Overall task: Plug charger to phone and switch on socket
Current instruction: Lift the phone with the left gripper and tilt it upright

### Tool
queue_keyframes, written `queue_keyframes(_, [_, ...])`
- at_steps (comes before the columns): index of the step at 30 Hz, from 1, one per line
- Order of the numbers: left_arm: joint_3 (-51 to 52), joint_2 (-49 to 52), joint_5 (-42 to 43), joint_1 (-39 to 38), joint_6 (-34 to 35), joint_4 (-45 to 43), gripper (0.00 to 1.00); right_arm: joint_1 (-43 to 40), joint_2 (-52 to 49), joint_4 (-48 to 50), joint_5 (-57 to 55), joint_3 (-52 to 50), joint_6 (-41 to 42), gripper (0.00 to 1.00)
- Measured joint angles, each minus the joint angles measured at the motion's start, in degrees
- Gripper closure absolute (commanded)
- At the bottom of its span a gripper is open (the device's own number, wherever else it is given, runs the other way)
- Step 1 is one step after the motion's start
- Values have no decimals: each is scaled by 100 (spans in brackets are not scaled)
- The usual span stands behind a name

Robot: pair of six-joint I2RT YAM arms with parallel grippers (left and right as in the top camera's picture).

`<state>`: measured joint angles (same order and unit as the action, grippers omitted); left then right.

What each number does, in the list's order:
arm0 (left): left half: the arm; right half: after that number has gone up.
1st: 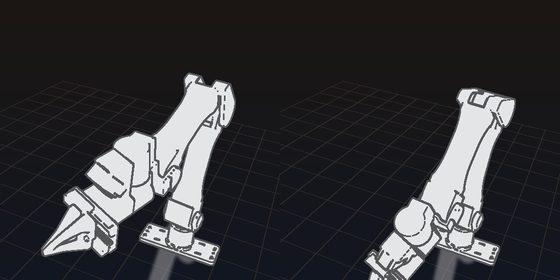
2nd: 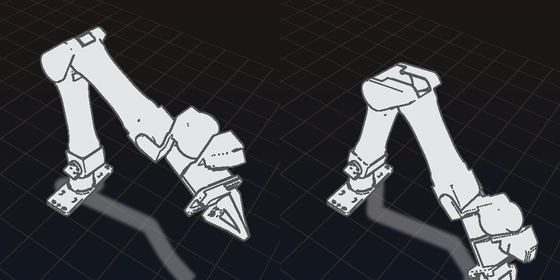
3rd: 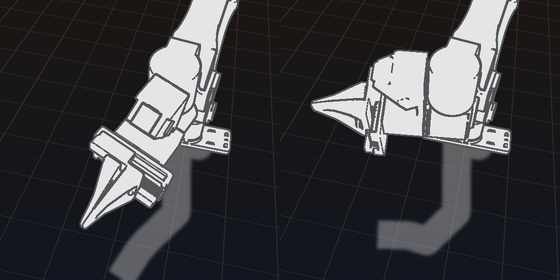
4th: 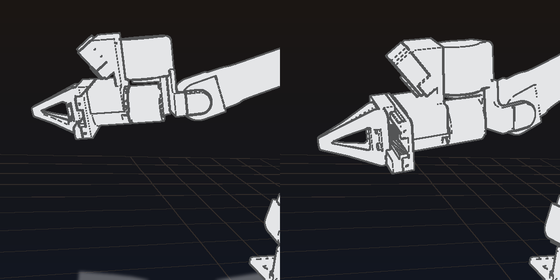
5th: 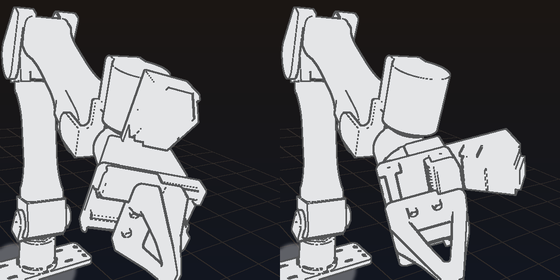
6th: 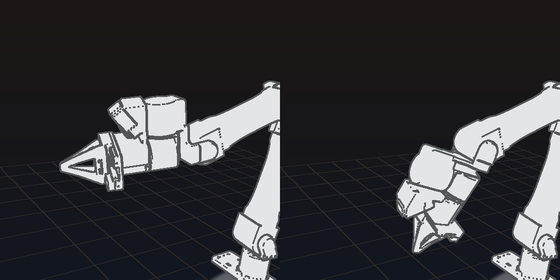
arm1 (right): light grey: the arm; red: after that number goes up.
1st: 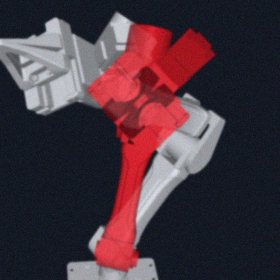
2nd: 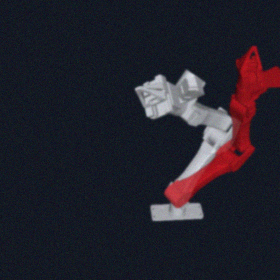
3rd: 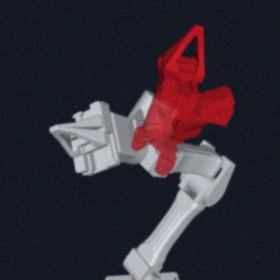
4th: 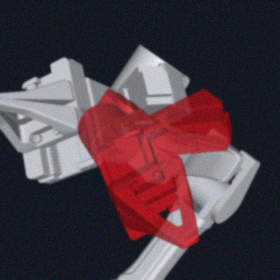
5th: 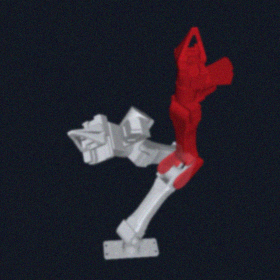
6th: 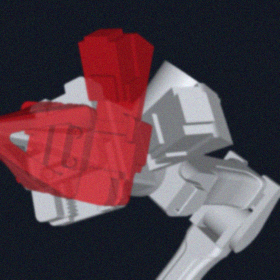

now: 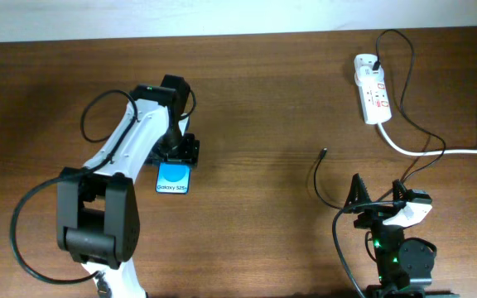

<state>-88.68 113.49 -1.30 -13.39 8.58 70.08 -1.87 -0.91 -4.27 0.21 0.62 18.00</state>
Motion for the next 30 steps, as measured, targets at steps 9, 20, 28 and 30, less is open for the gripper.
queue_keyframes(9, [-848,0,24,0,0,920,61,0,0,0,0,0,0,2])
queue_keyframes(20, [-1045,-946,140,0,0,1196,63,0,0,0,0,0,2,2])
queue_keyframes(28, [-1056,-2717,542,0,9,1270,60,0,0,2,0,0,0,2])
queue_keyframes(30, [-1056,-3038,568,0,24,1279,60,0,0,2,0,0,0,2])
